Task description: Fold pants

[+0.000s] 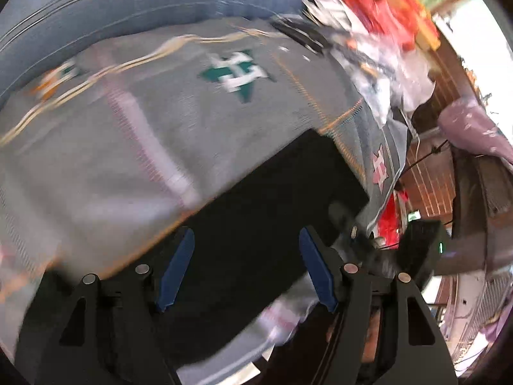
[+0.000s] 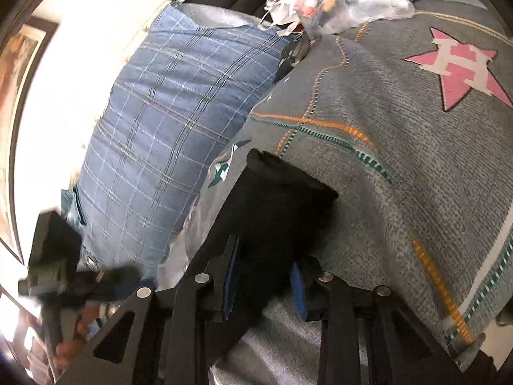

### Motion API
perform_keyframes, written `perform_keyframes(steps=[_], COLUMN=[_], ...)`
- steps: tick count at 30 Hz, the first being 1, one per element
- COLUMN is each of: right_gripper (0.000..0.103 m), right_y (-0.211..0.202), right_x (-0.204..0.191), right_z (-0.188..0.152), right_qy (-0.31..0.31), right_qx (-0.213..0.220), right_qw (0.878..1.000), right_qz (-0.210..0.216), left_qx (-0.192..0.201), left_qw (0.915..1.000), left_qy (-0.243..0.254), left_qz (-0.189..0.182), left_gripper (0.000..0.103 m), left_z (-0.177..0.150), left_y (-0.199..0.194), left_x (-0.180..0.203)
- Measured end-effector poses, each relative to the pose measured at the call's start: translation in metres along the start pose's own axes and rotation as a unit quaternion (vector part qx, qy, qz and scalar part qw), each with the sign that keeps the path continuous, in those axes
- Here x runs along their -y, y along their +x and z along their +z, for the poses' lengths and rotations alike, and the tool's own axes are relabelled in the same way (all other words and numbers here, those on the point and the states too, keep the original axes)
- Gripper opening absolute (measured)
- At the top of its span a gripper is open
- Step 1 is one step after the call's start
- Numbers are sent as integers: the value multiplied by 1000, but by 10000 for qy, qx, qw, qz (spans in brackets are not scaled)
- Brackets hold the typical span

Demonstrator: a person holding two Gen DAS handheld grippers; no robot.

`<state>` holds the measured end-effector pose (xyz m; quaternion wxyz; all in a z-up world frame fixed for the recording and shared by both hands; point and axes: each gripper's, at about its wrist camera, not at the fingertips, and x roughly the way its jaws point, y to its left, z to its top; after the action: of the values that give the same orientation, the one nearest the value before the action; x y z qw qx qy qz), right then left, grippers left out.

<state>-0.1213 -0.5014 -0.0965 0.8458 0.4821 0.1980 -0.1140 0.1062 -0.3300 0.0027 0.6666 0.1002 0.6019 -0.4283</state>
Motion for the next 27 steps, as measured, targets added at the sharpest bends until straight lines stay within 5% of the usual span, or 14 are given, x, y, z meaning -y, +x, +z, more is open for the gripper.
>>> perform_keyframes(steps=[7, 10, 11, 14, 17, 19, 21, 22, 27], right_gripper=[30, 30, 30, 30, 26, 23, 18, 13, 10], right_y=[-8, -5, -6, -5, 0, 2, 5, 6, -8], right_x=[5, 8, 9, 9, 7, 7, 7, 6, -17], right_z=[-5, -2, -2, -2, 1, 3, 6, 8, 13], right_qy=[-13, 43, 50, 18, -58, -79, -87, -109, -565], right_qx=[163, 203, 211, 249, 282, 272, 209, 158, 110], right_qw=[9996, 9992, 9991, 9990, 9991, 9990, 9990, 9990, 9976], right_qz=[232, 339, 358, 368, 325, 344, 390, 405, 386], left_qx=[-578, -979, -939, -1097, -1067, -933, -887, -877, -533], left_qw=[9979, 9942, 9941, 9871, 9845, 9843, 9818, 9817, 9833], left_qy=[25, -23, 53, 76, 101, 31, -161, -217, -281], left_qz=[-276, -454, -547, -1164, -1390, -1495, -1669, -1674, -1716], left_gripper=[67, 70, 79, 79, 79, 68, 22, 14, 9], left_z=[60, 67, 66, 65, 60, 58, 55, 55, 42], left_y=[55, 75, 73, 75, 75, 71, 68, 67, 43], left_x=[22, 23, 27, 33, 34, 31, 25, 25, 17])
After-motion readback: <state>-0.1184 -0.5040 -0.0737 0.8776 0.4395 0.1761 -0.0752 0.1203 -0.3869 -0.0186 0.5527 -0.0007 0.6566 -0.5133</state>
